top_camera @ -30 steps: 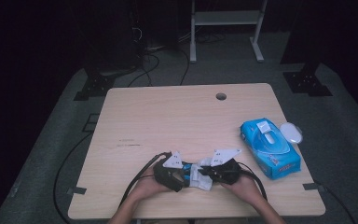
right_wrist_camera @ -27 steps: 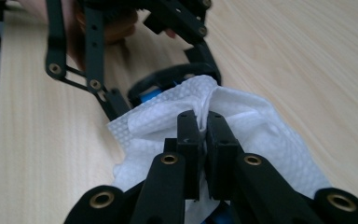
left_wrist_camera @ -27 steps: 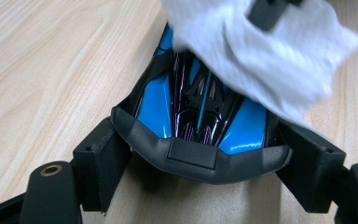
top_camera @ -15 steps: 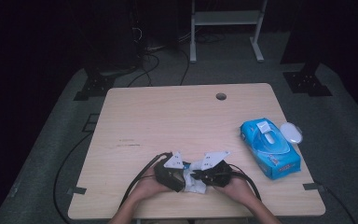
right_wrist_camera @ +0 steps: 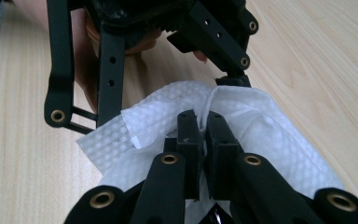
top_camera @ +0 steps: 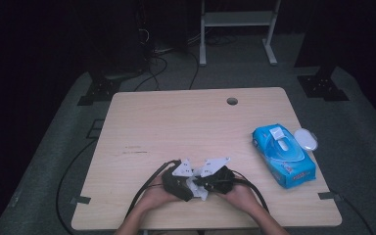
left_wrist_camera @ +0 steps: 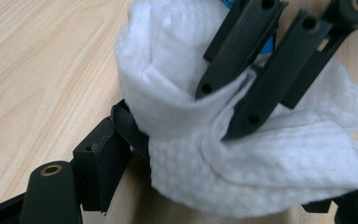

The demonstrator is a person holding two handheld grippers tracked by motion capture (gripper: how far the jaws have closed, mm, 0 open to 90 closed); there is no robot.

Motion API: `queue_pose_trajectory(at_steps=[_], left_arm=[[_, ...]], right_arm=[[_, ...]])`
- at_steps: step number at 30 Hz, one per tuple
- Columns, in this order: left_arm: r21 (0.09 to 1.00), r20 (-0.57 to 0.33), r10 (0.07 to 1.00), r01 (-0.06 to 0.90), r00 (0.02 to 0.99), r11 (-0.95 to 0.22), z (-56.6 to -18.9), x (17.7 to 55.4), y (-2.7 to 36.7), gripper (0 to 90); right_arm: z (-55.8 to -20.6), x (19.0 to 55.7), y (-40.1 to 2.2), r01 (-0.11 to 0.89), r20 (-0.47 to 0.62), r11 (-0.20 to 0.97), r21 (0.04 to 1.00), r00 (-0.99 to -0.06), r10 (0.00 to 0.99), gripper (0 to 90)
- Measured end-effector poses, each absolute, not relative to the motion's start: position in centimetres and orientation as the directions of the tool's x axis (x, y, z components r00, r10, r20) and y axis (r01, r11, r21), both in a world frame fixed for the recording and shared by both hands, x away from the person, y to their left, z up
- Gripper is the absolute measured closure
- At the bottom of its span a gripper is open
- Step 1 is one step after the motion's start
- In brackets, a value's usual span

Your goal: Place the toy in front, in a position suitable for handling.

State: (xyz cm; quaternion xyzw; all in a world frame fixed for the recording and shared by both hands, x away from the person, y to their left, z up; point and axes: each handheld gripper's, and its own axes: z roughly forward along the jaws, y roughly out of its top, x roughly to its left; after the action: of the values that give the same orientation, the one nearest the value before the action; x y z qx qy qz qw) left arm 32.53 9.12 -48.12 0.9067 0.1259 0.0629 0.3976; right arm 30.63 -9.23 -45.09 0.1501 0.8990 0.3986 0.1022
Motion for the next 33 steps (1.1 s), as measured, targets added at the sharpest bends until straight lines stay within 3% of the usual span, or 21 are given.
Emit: queue_pose_trajectory(at_steps=[19,22,24,27,33], left_arm=[[0.734,0.016,0.276,0.176,0.961,-0.656,-48.1,32.5,9.1,23.4],[0.734,0.018,0.276,0.175,0.961,-0.657,-48.1,32.5,9.1,23.4],[0.732,0.018,0.275,0.174,0.961,-0.658,-48.1,32.5,9.1,23.4],[0.733,0.014,0.278,0.180,0.960,-0.656,-48.1,32.5,9.2,23.4],[0.735,0.011,0.276,0.180,0.961,-0.654,-48.1,32.6,9.2,23.4]], right_arm=[[-45.2,32.5,-10.4,0.258,-0.099,0.587,0.767,-0.857,0.506,85.2],[-45.3,32.5,-10.5,0.270,-0.080,0.576,0.772,-0.857,0.510,85.2],[-45.4,32.0,-9.6,0.237,-0.071,0.583,0.777,-0.888,0.455,85.1],[-45.6,31.6,-8.2,0.180,-0.129,0.615,0.767,-0.897,0.424,85.0],[-45.3,32.4,-9.4,0.223,-0.106,0.609,0.761,-0.884,0.456,85.2]])
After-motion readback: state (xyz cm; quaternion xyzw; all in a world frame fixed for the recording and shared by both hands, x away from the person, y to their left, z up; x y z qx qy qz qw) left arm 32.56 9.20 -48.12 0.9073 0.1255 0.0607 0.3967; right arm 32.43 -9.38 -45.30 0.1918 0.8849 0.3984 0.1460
